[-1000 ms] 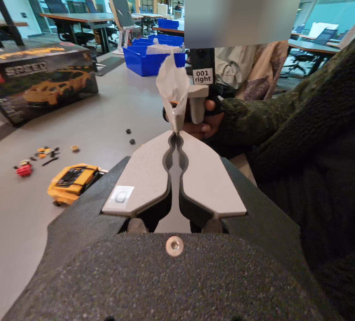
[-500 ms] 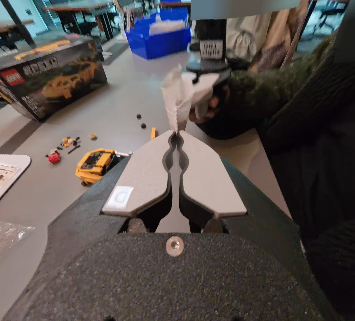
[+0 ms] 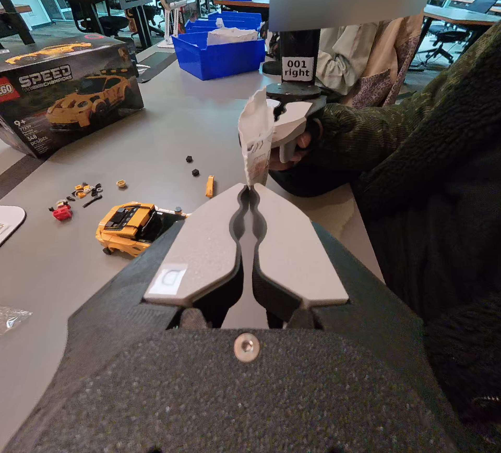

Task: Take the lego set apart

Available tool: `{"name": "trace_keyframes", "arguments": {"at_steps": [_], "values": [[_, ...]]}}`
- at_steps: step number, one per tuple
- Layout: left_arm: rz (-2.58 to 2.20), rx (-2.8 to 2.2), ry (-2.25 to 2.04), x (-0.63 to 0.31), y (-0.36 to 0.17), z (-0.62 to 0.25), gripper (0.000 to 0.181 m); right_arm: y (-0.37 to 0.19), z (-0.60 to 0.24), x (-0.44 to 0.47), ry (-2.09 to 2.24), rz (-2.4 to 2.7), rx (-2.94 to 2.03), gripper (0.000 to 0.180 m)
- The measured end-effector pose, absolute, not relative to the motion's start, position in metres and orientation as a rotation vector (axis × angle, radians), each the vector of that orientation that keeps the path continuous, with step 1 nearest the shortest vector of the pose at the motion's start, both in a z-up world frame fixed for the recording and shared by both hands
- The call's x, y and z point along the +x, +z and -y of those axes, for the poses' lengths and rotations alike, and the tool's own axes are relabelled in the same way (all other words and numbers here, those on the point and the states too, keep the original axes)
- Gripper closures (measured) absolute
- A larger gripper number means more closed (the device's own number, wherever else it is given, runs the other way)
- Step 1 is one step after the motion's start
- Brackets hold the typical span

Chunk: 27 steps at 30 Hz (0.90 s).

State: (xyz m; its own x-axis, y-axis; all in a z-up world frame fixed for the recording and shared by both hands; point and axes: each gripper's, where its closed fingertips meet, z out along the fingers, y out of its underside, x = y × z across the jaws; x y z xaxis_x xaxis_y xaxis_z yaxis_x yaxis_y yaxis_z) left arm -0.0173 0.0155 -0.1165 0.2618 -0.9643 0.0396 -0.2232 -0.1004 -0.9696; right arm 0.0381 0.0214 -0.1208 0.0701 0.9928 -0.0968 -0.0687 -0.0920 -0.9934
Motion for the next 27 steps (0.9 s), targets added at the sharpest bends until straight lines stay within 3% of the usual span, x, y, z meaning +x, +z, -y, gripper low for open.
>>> {"name": "trace_keyframes", "arguments": {"at_steps": [21,27], "values": [[-1.12,-1.505,-1.06,-0.0136,-0.1172,-0.0116,0.18,-0.12,-0.0248,0.0406,1.231,1.049,-1.295,0.179],[-1.123,-1.492,-1.105,-0.0147,-0.1159,-0.0092,0.18,-0.1154,-0.027,0.0397,1.21,1.067,-1.288,0.151]]}}
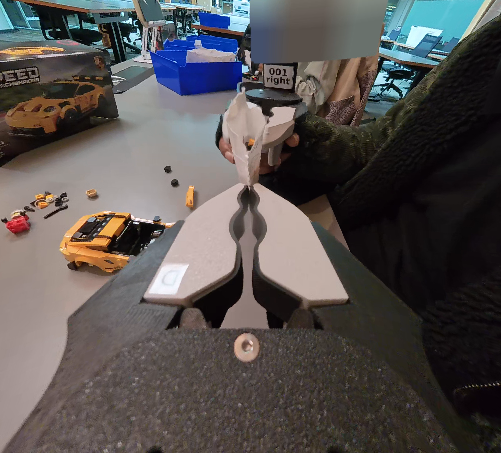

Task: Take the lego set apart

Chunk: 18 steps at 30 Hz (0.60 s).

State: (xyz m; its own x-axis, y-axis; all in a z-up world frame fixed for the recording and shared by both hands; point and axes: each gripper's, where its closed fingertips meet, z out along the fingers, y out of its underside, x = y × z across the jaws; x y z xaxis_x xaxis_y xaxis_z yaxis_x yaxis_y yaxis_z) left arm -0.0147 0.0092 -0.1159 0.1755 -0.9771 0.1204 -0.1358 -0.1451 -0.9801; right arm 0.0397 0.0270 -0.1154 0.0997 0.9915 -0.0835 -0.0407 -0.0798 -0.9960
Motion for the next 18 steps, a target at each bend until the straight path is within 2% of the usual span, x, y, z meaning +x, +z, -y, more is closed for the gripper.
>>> {"name": "trace_keyframes", "arguments": {"at_steps": [3,5,6,8,9,13,15,18], "values": [[-1.142,-1.505,-1.098,-0.012,-0.121,-0.008,0.18,-0.114,-0.021,0.032,1.215,1.125,-1.281,0.138],[-1.158,-1.505,-1.104,-0.009,-0.123,-0.006,0.18,-0.111,-0.019,0.026,1.214,1.137,-1.274,0.138],[-1.163,-1.508,-1.105,-0.007,-0.123,-0.005,0.18,-0.111,-0.018,0.024,1.216,1.147,-1.273,0.141],[-1.176,-1.514,-1.091,-0.006,-0.126,-0.005,0.18,-0.112,-0.017,0.022,1.203,1.154,-1.276,0.172],[-1.176,-1.512,-1.093,-0.006,-0.126,-0.004,0.18,-0.111,-0.017,0.023,1.205,1.153,-1.27,0.177],[-1.19,-1.497,-1.106,-0.007,-0.126,-0.002,0.179,-0.115,-0.015,0.022,1.24,1.156,-1.297,0.18],[-1.14,-1.496,-1.133,-0.008,-0.12,-0.004,0.154,-0.118,-0.017,0.022,1.264,1.143,-1.325,0.18],[-1.124,-1.512,-1.131,0.0,-0.119,-0.005,0.147,-0.121,-0.016,0.02,1.31,1.134,-1.342,0.18]]}}
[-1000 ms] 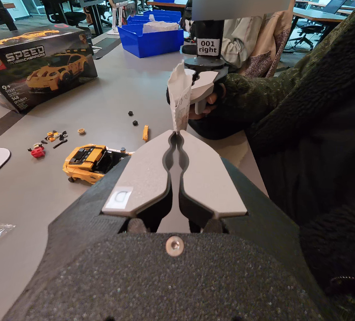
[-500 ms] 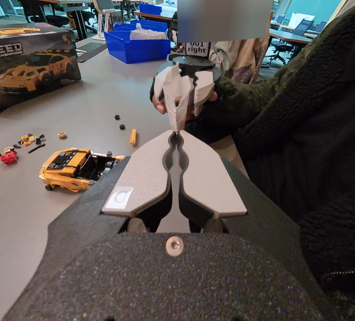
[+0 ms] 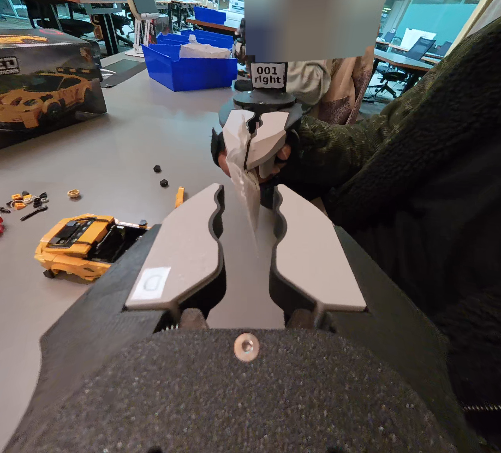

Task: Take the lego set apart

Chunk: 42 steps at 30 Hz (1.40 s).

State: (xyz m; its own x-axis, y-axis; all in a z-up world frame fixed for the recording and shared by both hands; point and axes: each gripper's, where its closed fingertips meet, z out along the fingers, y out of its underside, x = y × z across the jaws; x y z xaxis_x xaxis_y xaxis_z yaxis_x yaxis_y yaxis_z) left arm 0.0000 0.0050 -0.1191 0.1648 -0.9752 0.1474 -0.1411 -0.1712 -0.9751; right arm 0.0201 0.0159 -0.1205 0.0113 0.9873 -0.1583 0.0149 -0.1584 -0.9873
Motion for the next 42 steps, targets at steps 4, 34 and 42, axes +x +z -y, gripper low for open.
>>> {"name": "trace_keyframes", "arguments": {"at_steps": [4,34,42], "values": [[-1.104,-1.54,-1.083,0.01,-0.124,-0.01,0.177,-0.124,-0.013,0.017,1.279,1.164,-1.333,0.18],[-1.175,-1.585,-1.081,0.005,-0.132,-0.003,0.18,-0.122,-0.016,0.021,1.813,0.916,-1.531,0.18],[-1.077,-1.684,-1.179,-0.003,-0.137,-0.013,0.18,-0.124,-0.034,0.025,1.393,0.978,-1.473,0.165]]}}
